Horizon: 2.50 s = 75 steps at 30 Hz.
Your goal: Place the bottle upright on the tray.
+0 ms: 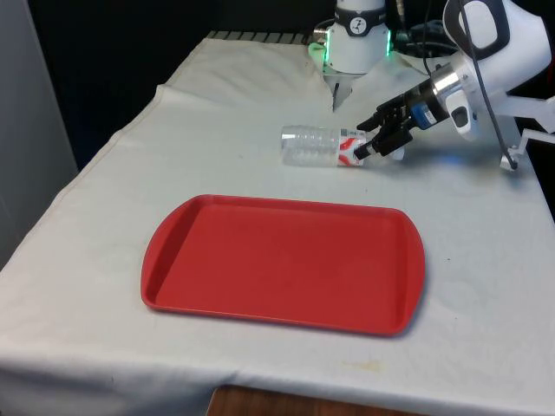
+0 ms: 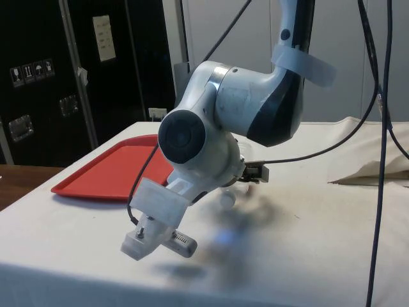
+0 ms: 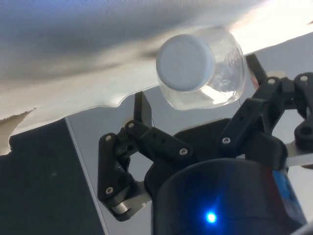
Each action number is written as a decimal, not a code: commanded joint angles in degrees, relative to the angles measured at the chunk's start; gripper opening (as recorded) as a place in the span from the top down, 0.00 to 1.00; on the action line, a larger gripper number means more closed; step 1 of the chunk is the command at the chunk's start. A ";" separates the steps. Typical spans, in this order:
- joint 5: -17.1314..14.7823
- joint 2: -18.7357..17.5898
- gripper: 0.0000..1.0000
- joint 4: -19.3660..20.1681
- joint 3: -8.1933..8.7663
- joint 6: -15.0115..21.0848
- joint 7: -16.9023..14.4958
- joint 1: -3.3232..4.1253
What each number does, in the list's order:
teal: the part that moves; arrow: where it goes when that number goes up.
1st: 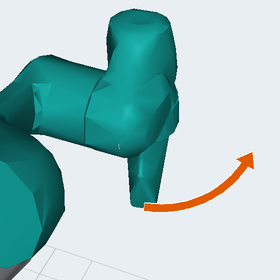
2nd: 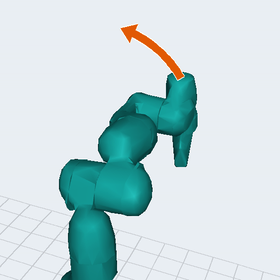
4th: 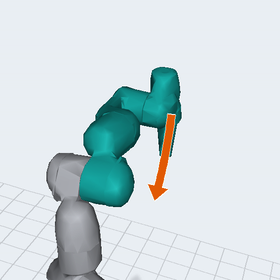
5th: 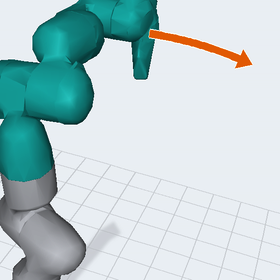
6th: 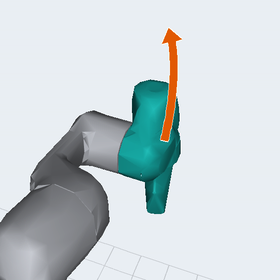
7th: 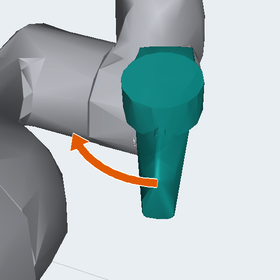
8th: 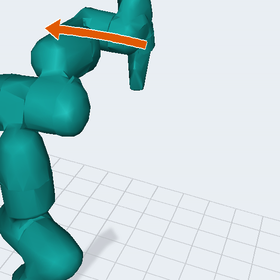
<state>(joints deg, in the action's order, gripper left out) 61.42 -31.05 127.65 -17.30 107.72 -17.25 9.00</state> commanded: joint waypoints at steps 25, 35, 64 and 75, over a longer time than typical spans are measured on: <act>0.17 -0.52 0.89 -0.52 -0.11 -0.80 0.17 0.00; 0.06 -0.17 1.00 -0.57 -0.34 -1.83 0.00 0.00; -0.97 3.72 1.00 -0.57 -1.26 -5.79 -3.15 0.00; -1.20 5.21 1.00 -0.63 -1.55 -6.76 -4.93 -0.11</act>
<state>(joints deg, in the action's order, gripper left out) 60.79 -26.13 127.02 -18.68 101.13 -21.66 9.00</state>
